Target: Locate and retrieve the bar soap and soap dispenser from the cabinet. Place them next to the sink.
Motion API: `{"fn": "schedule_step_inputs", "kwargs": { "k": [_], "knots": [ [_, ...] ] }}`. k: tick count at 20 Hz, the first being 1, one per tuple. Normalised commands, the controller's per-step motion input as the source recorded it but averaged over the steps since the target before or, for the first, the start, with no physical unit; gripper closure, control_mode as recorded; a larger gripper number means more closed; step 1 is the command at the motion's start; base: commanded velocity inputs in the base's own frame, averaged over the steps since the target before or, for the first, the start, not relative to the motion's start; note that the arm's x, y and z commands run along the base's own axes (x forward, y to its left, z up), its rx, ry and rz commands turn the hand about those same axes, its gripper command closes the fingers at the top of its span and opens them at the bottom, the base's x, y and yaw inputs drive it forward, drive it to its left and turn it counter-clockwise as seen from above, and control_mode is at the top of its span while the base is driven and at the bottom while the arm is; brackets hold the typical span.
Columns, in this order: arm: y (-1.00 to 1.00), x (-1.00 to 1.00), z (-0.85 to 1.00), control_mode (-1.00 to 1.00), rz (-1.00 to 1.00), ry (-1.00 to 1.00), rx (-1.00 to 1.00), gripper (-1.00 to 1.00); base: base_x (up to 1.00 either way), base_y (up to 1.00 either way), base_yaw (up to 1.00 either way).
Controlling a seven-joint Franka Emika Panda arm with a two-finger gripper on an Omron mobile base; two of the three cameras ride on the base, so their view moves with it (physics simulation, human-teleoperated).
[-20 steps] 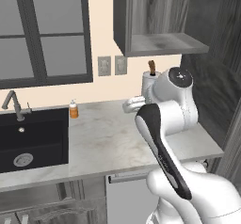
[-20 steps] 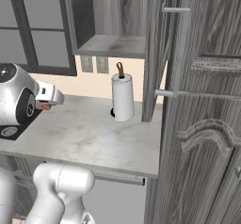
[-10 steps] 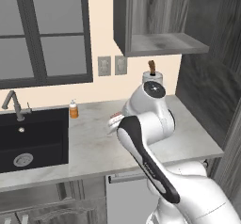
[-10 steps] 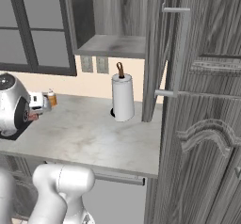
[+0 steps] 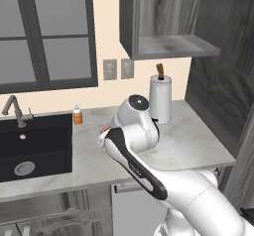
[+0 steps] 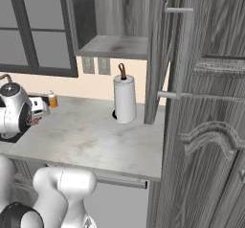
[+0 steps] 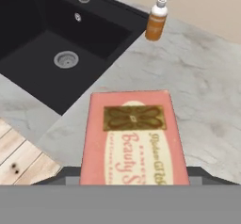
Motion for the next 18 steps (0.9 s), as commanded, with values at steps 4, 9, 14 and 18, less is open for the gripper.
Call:
{"fn": "schedule_step_inputs", "kwargs": {
  "k": [4,9,14,18],
  "knots": [
    [0.22,0.70,-0.22,-1.00,0.00,0.05,-0.11,1.00,0.00,0.00,0.00],
    [0.24,0.54,-0.09,-1.00,0.00,0.03,-0.11,1.00,0.00,0.00,0.00],
    [0.19,0.16,-0.24,-1.00,0.03,0.02,-0.04,1.00,0.00,0.00,0.00],
    [0.11,0.08,-0.31,-1.00,0.04,0.04,0.00,1.00,0.00,0.00,0.00]
  ]
}}
